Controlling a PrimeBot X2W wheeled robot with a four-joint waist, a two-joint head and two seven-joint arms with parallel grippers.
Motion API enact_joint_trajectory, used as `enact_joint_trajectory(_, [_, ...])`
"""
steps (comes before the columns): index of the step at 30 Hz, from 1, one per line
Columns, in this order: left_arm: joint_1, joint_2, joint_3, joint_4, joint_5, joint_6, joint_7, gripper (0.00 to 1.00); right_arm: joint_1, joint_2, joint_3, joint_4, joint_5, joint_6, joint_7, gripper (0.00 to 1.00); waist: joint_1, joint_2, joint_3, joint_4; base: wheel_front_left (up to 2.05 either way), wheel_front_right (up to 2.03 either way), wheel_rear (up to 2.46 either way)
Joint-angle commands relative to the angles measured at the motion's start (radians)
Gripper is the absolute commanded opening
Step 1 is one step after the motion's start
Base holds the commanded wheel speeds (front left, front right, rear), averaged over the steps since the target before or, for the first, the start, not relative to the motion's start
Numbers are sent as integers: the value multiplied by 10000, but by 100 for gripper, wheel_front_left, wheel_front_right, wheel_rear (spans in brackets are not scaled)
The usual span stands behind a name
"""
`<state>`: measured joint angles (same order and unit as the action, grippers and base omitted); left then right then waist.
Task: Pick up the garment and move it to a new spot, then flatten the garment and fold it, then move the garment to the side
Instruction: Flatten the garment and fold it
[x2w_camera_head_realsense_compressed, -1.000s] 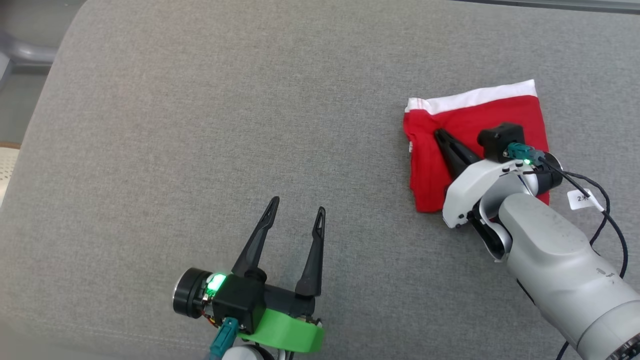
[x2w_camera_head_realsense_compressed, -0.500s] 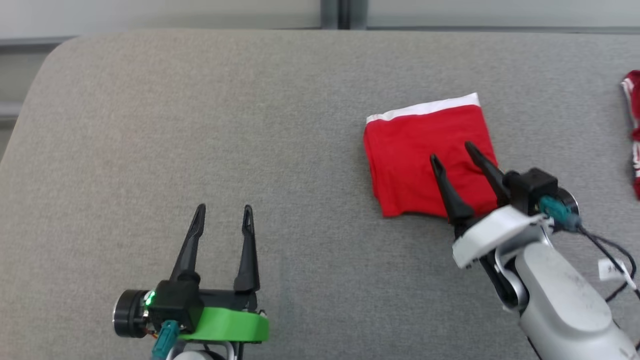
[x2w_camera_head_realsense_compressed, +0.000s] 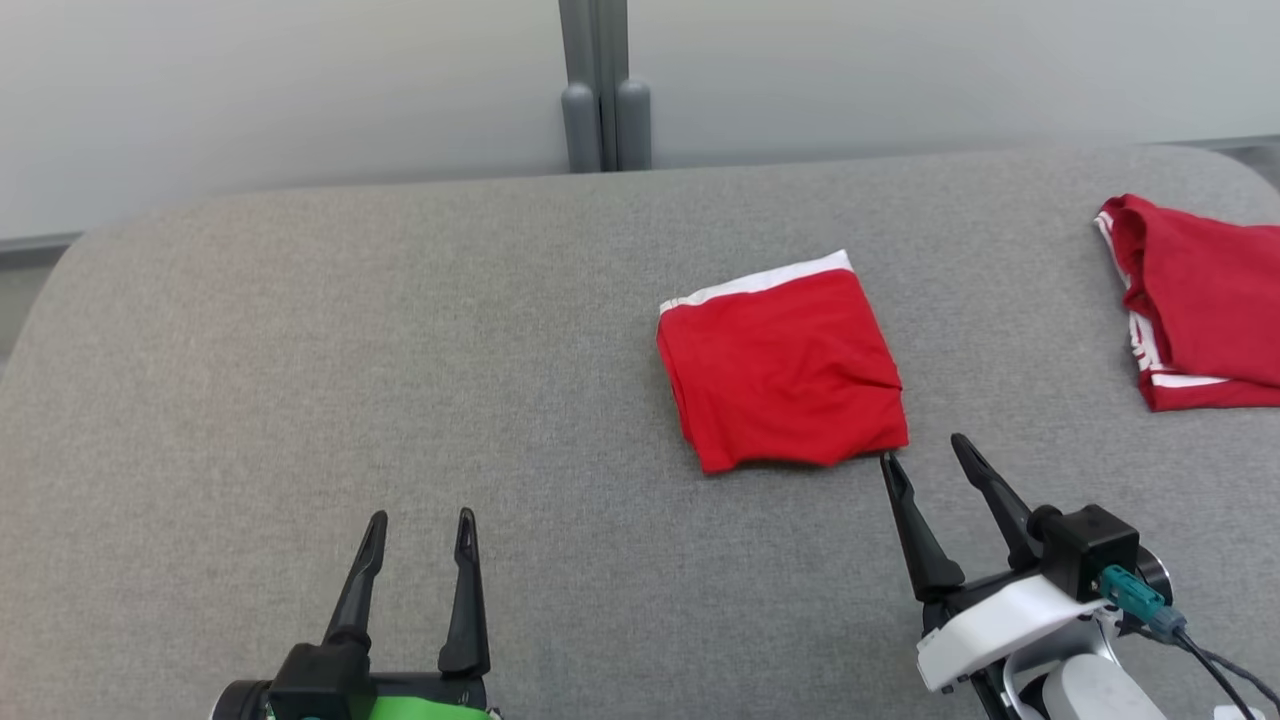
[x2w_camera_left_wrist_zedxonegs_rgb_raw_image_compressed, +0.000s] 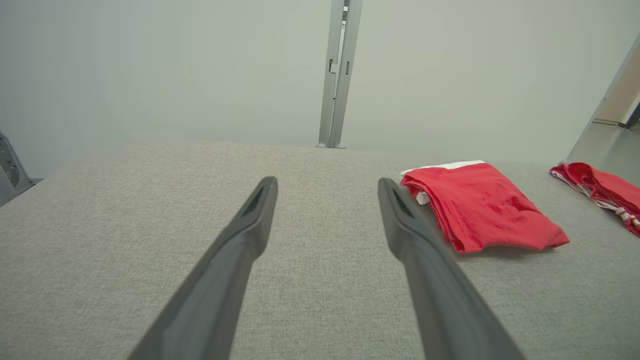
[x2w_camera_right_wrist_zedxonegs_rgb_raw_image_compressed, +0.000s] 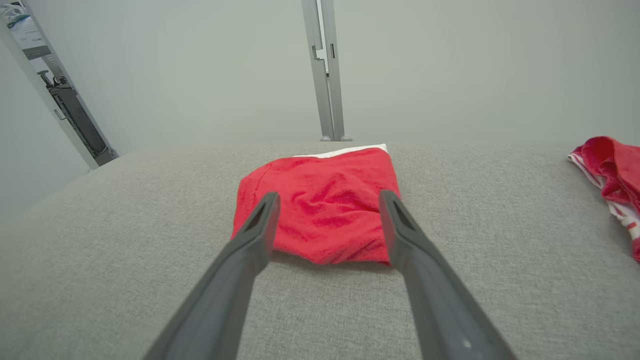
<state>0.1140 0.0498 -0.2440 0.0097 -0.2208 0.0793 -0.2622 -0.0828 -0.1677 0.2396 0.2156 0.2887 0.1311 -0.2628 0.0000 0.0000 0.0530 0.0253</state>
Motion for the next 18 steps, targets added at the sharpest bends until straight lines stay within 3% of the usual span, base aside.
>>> enact_joint_trajectory(1, [177, 18, 78, -98, 238, 22, -29, 100, 201, 66, -64, -185, -77, -11, -22, 100, 0, 0, -425, -248, 0, 0, 0])
enact_joint_trajectory(10, [1036, 18, 484, -550, 881, 421, -29, 100, 1251, 129, -774, -888, 24, -11, -22, 100, 0, 0, -1080, -266, 0, 0, 0])
enact_joint_trajectory(18, [1561, 18, 724, -427, 1092, 213, -29, 100, 1698, 236, -1034, -889, -4, -11, -22, 100, 0, 0, -1365, -358, 0, 0, 0])
